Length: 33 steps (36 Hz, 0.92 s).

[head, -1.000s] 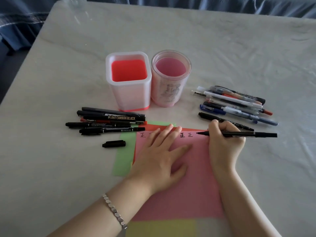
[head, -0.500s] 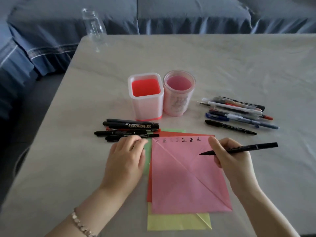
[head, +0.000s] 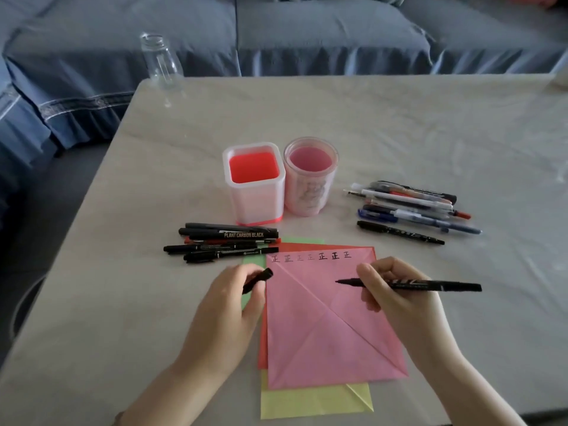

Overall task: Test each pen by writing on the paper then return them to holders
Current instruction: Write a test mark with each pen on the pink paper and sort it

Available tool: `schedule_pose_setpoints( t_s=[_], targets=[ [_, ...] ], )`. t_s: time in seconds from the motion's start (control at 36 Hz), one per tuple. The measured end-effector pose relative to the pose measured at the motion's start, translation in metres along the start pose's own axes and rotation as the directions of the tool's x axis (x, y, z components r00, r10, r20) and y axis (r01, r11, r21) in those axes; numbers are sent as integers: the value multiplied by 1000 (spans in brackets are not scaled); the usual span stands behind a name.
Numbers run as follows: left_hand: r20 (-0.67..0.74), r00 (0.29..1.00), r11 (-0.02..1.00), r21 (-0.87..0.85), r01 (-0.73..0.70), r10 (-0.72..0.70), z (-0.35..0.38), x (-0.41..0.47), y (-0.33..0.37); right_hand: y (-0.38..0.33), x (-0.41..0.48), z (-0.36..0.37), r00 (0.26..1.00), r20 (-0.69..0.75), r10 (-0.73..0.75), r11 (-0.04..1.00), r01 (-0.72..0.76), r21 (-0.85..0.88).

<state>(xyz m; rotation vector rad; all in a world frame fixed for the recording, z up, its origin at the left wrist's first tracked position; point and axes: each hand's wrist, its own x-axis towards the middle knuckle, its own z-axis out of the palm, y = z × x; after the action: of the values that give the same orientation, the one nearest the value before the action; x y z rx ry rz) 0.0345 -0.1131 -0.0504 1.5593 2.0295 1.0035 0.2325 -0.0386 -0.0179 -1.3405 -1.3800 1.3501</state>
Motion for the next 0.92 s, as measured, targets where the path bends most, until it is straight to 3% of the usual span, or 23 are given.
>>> schedule_pose_setpoints(
  t_s=[0.08, 0.28, 0.61, 0.81, 0.92],
  targets=[
    [43, 998, 981, -185, 49, -42, 0, -3, 25, -12, -5, 0, 1000, 28, 8, 993, -12, 122],
    [95, 995, 946, -318, 58, -29, 3, -3, 46, -26, -13, -3, 991, 130, -21, 953, -19, 304],
    [108, 994, 949, -313, 37, -3, 1, -4, 51, -30, -19, -5, 994, 106, 12, 967, -39, 252],
    [101, 969, 944, -267, -193, 227, 2, -1, 56, -32, -21, 2, 992, 108, 60, 976, -81, 202],
    [203, 934, 930, -285, -232, 295, 5, -2, 63, -35, -20, 7, 998, 61, 24, 981, -36, 193]
  ],
)
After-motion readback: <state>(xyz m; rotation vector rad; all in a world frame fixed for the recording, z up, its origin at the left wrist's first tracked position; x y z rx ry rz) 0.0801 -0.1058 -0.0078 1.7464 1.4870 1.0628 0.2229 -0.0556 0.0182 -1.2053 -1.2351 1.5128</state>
